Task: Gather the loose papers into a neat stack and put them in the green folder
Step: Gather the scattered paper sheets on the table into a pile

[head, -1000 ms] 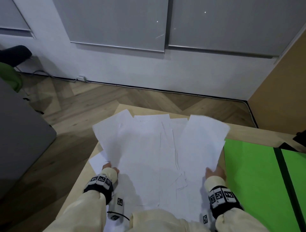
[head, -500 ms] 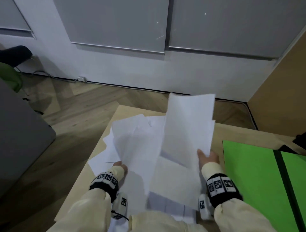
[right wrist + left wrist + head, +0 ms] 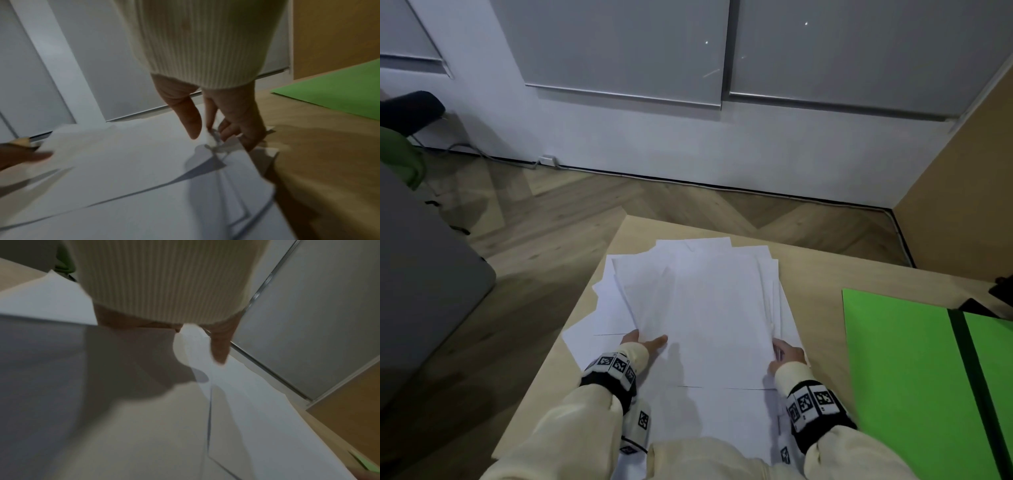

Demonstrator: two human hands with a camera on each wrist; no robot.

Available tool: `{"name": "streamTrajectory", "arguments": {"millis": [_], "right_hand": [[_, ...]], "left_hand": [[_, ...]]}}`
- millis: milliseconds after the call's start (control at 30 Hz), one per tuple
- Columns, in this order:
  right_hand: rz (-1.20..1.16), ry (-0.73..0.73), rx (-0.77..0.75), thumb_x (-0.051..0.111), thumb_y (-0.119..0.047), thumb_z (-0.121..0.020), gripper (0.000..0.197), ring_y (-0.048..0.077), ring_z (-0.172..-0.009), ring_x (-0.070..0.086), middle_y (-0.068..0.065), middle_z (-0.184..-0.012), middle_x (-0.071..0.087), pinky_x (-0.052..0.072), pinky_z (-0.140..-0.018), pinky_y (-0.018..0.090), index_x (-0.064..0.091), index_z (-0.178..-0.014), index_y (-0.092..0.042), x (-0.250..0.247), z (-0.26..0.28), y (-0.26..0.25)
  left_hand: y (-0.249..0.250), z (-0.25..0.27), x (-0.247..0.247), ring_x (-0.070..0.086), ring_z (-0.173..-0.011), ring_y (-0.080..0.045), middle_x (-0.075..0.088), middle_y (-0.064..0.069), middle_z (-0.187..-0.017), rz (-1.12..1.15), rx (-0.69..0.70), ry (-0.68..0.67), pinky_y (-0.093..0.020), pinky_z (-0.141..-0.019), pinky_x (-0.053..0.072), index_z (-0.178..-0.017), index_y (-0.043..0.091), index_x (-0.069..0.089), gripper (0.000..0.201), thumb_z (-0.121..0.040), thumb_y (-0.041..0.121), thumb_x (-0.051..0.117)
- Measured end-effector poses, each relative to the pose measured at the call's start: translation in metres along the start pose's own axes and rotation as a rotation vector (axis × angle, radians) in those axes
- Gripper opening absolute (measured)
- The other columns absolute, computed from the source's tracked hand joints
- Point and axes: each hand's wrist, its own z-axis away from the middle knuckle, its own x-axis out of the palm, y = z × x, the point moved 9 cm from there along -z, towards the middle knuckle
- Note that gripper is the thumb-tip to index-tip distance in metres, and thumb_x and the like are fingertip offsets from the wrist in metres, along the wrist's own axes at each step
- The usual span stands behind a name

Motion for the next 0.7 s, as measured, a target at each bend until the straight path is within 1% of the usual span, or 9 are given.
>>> {"name": "streamTrajectory", "arguments": {"millis": [100, 167, 267, 333, 400, 467, 567, 633, 700], "right_hand": [[-0.016, -0.043, -0.074, 0.034, 0.016, -0.082, 0.052, 0.029, -0.118, 0.057, 0.015, -0.128, 0.06, 0.037, -0.087, 0.014, 0.063, -0.122, -0.003, -0.008, 0.001, 0.008], [0.006, -0.087, -0.055, 0.038, 0.017, -0.082, 0.048, 0.026, -0.113, 0.06, 0.013, -0.121, 0.064, 0.039, -0.085, 0.017, 0.068, -0.111, -0.007, -0.009, 0.004, 0.019], [0.061, -0.084, -0.029, 0.059, 0.006, -0.079, 0.03, 0.019, -0.077, 0.059, 0.003, -0.086, 0.068, 0.048, -0.076, 0.023, 0.064, -0.072, -0.023, -0.011, 0.01, 0.031], [0.063, -0.027, -0.005, 0.066, -0.002, -0.077, 0.034, 0.022, -0.072, 0.057, -0.004, -0.064, 0.058, 0.056, -0.081, 0.033, 0.056, -0.058, -0.028, -0.017, 0.013, 0.038], [0.085, -0.018, -0.018, 0.068, -0.007, -0.078, 0.032, 0.022, -0.074, 0.058, -0.002, -0.064, 0.059, 0.055, -0.083, 0.033, 0.055, -0.057, -0.028, -0.019, 0.02, 0.035], [0.12, -0.062, -0.057, 0.067, -0.013, -0.081, 0.025, 0.019, -0.075, 0.057, 0.002, -0.073, 0.063, 0.048, -0.076, 0.023, 0.058, -0.062, -0.027, -0.016, 0.024, 0.029], [0.146, -0.079, -0.099, 0.065, -0.015, -0.081, 0.027, 0.016, -0.075, 0.059, -0.004, -0.067, 0.064, 0.042, -0.072, 0.017, 0.059, -0.059, -0.028, -0.016, 0.026, 0.019], [0.14, -0.024, -0.1, 0.066, -0.015, -0.081, 0.032, 0.016, -0.072, 0.059, -0.009, -0.06, 0.06, 0.043, -0.07, 0.018, 0.057, -0.054, -0.029, -0.021, 0.025, 0.017], [0.1, 0.064, -0.106, 0.065, -0.014, -0.082, 0.03, 0.019, -0.069, 0.058, -0.004, -0.059, 0.06, 0.043, -0.068, 0.019, 0.058, -0.055, -0.025, -0.031, 0.025, 0.015]], "left_hand": [[-0.009, -0.004, -0.006, 0.042, -0.134, -0.03, 0.042, -0.013, -0.146, 0.016, -0.034, 0.041, -0.031, -0.112, 0.03, -0.142, 0.003, 0.034, 0.069, -0.084, 0.024, 0.066], [-0.014, -0.005, -0.009, 0.038, -0.137, -0.031, 0.038, -0.014, -0.149, 0.021, -0.044, 0.05, -0.031, -0.114, 0.027, -0.143, 0.002, 0.033, 0.066, -0.087, 0.02, 0.062], [-0.019, -0.007, -0.009, 0.037, -0.137, -0.032, 0.036, -0.015, -0.15, 0.086, -0.058, 0.073, -0.031, -0.115, 0.025, -0.142, 0.001, 0.033, 0.063, -0.087, 0.014, 0.061], [-0.02, -0.009, -0.006, 0.041, -0.134, -0.034, 0.039, -0.017, -0.147, 0.179, -0.076, 0.08, -0.034, -0.114, 0.029, -0.141, 0.001, 0.035, 0.065, -0.084, 0.01, 0.064], [-0.021, -0.008, -0.003, 0.045, -0.129, -0.036, 0.043, -0.02, -0.143, 0.272, -0.096, 0.062, -0.039, -0.111, 0.032, -0.142, 0.003, 0.033, 0.079, -0.076, 0.012, 0.074], [-0.02, -0.008, -0.002, 0.045, -0.129, -0.037, 0.044, -0.022, -0.141, 0.278, -0.095, 0.049, -0.043, -0.109, 0.032, -0.142, 0.003, 0.031, 0.089, -0.07, 0.019, 0.08], [-0.02, -0.008, -0.008, 0.043, -0.131, -0.036, 0.043, -0.018, -0.144, 0.233, -0.115, 0.089, -0.042, -0.111, 0.033, -0.141, 0.007, 0.033, 0.084, -0.072, 0.024, 0.078], [-0.019, -0.01, -0.011, 0.043, -0.131, -0.035, 0.043, -0.016, -0.144, 0.233, -0.122, 0.108, -0.039, -0.11, 0.033, -0.141, 0.008, 0.035, 0.079, -0.075, 0.023, 0.076], [-0.018, -0.009, -0.012, 0.045, -0.129, -0.035, 0.044, -0.016, -0.143, 0.277, -0.135, 0.128, -0.038, -0.11, 0.034, -0.14, 0.008, 0.036, 0.077, -0.075, 0.021, 0.076]]}}
